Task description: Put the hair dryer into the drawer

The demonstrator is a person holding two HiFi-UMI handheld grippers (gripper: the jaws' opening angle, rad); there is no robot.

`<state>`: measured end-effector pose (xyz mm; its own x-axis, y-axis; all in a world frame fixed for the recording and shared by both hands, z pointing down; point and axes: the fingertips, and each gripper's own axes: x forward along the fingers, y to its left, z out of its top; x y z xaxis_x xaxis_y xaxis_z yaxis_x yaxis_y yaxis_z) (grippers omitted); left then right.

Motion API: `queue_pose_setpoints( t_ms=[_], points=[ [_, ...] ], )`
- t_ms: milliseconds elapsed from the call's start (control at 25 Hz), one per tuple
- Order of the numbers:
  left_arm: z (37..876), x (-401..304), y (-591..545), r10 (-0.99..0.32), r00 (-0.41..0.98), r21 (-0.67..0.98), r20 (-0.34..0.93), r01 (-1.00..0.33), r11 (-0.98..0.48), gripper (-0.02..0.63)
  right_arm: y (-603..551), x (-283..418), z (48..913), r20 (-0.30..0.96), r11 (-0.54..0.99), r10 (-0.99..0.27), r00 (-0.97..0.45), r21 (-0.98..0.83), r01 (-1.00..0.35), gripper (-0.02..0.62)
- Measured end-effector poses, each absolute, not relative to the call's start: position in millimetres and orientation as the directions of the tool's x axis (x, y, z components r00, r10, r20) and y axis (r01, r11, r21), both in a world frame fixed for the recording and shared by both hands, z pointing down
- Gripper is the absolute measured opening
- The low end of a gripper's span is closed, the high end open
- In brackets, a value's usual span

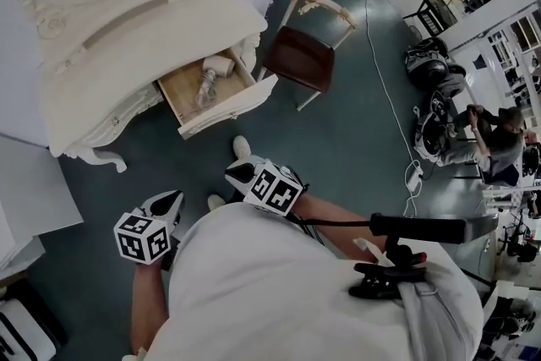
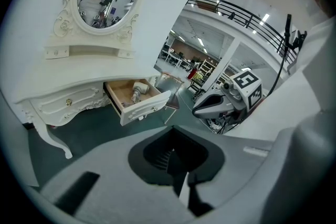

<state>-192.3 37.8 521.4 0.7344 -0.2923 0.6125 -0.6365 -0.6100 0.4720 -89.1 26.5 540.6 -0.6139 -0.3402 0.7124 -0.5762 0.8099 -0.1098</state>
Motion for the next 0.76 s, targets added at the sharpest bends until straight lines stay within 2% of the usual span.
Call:
queue_pose_setpoints(
  t_ms=[760],
  points=[
    [529, -165, 4, -0.254, 0.742, 0.483, 0.621, -0.617, -0.621, 0.003, -1, -60, 550, 0.724, 0.788, -0.339, -0.601, -0.130, -0.601, -0.002]
  ],
)
